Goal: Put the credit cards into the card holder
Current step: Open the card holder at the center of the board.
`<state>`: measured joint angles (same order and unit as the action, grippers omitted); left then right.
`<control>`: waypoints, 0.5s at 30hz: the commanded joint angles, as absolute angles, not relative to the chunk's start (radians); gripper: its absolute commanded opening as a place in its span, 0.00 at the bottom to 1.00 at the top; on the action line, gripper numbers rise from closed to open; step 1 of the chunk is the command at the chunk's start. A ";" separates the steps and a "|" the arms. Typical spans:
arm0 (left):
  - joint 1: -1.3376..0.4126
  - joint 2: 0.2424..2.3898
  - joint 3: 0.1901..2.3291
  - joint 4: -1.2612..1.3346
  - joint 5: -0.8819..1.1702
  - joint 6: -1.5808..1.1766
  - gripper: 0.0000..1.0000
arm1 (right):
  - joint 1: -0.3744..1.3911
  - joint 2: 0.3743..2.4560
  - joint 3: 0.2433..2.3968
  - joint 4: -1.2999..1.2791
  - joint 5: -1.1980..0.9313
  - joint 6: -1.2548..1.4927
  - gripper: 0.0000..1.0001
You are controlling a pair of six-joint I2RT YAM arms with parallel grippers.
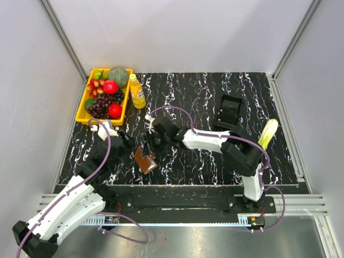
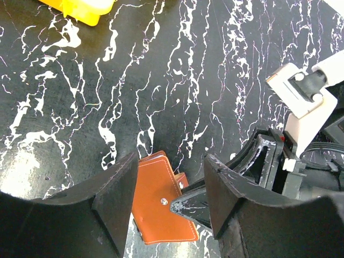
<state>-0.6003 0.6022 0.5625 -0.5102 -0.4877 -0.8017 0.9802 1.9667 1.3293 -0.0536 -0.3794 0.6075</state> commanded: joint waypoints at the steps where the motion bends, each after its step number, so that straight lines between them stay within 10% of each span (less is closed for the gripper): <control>1: -0.591 0.601 0.588 -0.495 -0.515 -0.779 0.56 | 0.996 1.991 1.341 -0.068 -0.396 0.614 0.29; 5: -0.586 0.601 0.583 -0.494 -0.514 -0.778 0.56 | 0.999 2.000 1.351 -0.081 -0.391 0.604 0.25; 7: -0.586 0.603 0.581 -0.489 -0.512 -0.775 0.56 | 0.999 1.971 1.338 -0.084 -0.336 0.603 0.00; 15: -0.581 0.632 0.586 -0.431 -0.456 -0.753 0.56 | 0.925 1.775 1.325 -0.306 -0.040 0.460 0.00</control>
